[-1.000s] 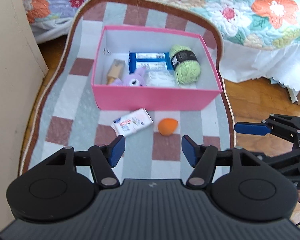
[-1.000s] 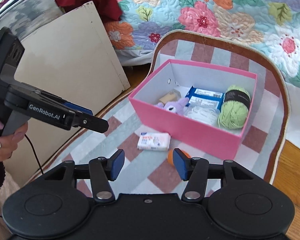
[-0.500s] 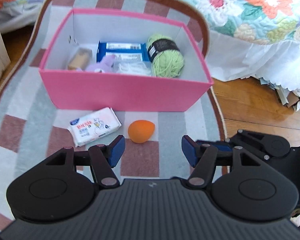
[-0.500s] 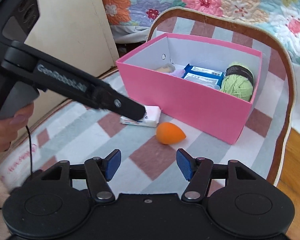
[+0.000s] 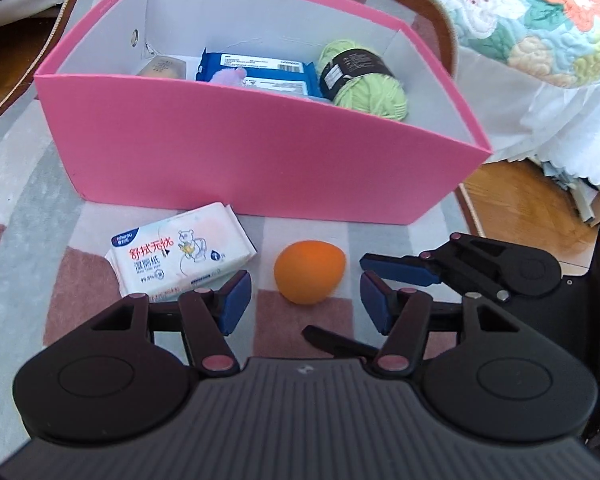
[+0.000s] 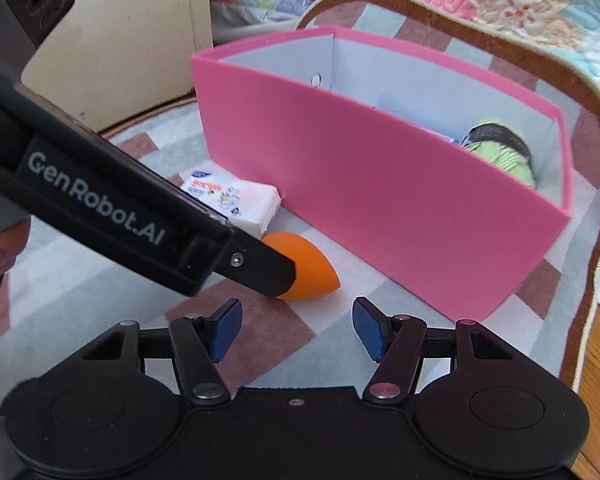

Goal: Organize objects
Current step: 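Move the left gripper down over the orange sponge, then grasp the orange sponge with the left gripper and lift it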

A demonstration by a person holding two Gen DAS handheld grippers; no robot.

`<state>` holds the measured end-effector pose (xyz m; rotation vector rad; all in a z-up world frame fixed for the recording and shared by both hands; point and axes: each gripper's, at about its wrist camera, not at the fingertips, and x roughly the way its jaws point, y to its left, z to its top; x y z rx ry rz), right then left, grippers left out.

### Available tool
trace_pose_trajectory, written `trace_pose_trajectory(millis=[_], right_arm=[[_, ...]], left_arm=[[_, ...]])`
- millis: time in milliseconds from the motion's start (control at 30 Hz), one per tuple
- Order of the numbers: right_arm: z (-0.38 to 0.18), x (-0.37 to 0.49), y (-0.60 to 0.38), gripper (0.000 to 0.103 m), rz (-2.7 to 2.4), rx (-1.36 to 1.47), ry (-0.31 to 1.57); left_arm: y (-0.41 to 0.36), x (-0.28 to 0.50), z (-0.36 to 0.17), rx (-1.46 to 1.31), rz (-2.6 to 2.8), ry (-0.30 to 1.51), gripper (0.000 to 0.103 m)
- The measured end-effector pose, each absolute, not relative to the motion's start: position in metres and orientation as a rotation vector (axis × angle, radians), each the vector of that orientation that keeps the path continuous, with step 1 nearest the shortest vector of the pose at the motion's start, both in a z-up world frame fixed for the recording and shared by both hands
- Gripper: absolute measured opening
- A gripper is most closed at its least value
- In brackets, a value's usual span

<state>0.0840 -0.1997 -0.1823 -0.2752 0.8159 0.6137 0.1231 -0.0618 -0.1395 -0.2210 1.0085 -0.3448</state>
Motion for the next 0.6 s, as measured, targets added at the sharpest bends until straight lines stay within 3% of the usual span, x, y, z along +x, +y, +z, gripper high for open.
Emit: trace_pose_trajectory(millis=[167,267,367,600], right_arm=[[-0.192,0.099,-0.192,0.071,0.616,-0.245,0.824],[-0.191,0.103,-0.188,0.071,0.607,-0.238,0.839],[-0.184,0.099,-0.185,0.063,0.593,-0.254,0.879],[-0.127,0.07,-0.202,0.064,0.593,-0.136,0.854]], left_arm=[[-0.064,0.133,-0.15,-0.253,-0.361,1.05,0.037],[-0.067,0.132,-0.149,-0.259,-0.355,1.055,0.035],[-0.066,0.126,-0.14,-0.294,-0.374,1.088,0.035],[-0.064,0.088,-0.08,-0.267,-0.437,1.017,0.035]])
